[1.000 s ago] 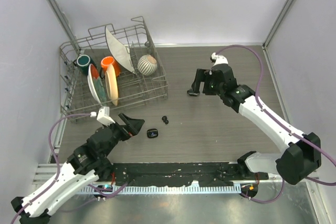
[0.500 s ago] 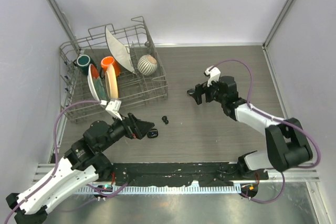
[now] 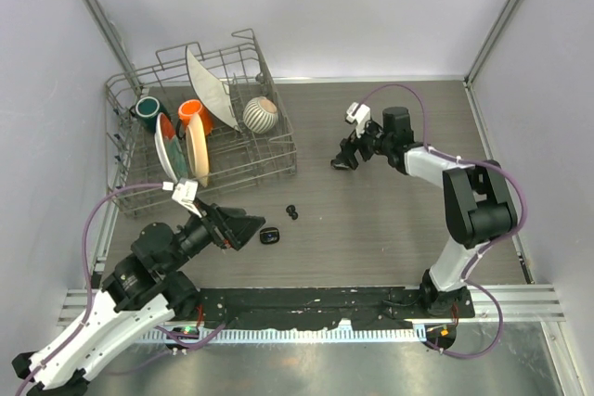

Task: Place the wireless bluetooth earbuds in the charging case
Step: Pick up the charging case at the center of the board.

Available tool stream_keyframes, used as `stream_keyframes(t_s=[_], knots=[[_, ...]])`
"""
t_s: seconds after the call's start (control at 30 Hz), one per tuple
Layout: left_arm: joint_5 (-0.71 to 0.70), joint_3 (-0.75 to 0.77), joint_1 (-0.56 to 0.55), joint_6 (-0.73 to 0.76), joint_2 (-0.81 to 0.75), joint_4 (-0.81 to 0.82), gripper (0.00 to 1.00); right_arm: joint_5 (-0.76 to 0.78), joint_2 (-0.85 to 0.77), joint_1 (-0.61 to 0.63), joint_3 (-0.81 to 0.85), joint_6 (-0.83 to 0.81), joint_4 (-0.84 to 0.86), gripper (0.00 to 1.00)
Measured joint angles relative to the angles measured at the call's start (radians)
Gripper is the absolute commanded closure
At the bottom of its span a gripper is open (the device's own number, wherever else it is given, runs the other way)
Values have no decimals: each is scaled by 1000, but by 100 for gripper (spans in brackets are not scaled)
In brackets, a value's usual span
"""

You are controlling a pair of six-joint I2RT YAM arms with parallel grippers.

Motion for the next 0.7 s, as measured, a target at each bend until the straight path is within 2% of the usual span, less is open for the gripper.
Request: stream_keyframes(t_s=[0.13,0.4,0.7], knots=[[1,-27,0,-24,-47,3,0,-14,86,0,76,-105,-103,14],[-6,-46,0,-42,-126,0,0,-18,183,0,111,-232,-274,18],[-36,-48,0,-43,-129,-2,0,-15,221,-1,185,-256,-340,28]])
